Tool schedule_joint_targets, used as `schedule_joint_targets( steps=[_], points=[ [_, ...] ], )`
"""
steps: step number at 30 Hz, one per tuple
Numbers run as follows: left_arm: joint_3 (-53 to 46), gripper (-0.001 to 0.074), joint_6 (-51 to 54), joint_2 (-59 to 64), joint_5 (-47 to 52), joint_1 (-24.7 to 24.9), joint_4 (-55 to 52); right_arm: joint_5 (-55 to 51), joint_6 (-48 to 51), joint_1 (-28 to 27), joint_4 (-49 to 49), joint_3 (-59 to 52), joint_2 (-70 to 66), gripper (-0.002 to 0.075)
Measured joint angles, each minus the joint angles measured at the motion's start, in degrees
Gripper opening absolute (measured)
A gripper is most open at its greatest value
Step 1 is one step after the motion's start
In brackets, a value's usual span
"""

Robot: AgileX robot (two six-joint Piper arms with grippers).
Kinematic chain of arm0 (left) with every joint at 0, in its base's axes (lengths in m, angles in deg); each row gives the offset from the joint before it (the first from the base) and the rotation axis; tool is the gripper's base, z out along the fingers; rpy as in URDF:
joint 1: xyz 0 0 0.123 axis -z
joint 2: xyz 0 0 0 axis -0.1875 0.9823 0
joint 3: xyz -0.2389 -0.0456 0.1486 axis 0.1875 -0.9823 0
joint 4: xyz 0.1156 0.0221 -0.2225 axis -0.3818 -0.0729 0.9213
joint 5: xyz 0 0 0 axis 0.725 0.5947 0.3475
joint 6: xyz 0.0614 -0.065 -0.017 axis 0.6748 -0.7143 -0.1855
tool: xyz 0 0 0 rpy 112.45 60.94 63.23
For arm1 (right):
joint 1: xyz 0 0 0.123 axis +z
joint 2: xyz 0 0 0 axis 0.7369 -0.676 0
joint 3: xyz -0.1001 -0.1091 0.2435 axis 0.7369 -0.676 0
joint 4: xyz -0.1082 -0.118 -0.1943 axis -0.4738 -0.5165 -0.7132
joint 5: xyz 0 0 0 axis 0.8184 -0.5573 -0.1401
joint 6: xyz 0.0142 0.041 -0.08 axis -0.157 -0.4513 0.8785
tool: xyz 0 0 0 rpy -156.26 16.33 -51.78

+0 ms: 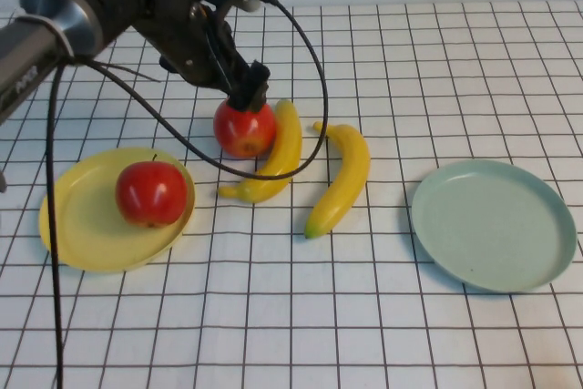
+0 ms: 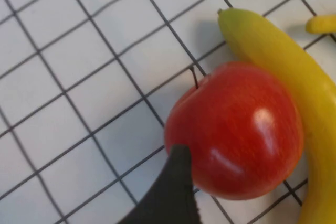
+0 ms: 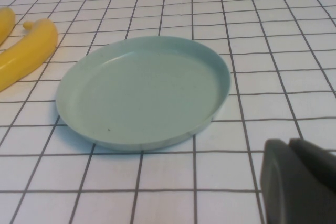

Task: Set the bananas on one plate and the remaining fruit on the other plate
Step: Put one type of fruit in the left plate

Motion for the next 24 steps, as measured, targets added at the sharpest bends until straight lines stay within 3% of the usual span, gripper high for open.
schedule_joint_targets(
  steps=[9, 24],
  points=[
    [0.00, 0.0668, 13.14, 4.89, -0.09, 0.13, 2.78, 0.00, 0.00, 0.00, 0.00, 0.00, 0.00, -0.0017],
    [0.64, 0.0668, 19.52, 8.30, -6.43, -0.72, 6.72, 0.00, 0.00, 0.00, 0.00, 0.00, 0.00, -0.0017]
  ],
)
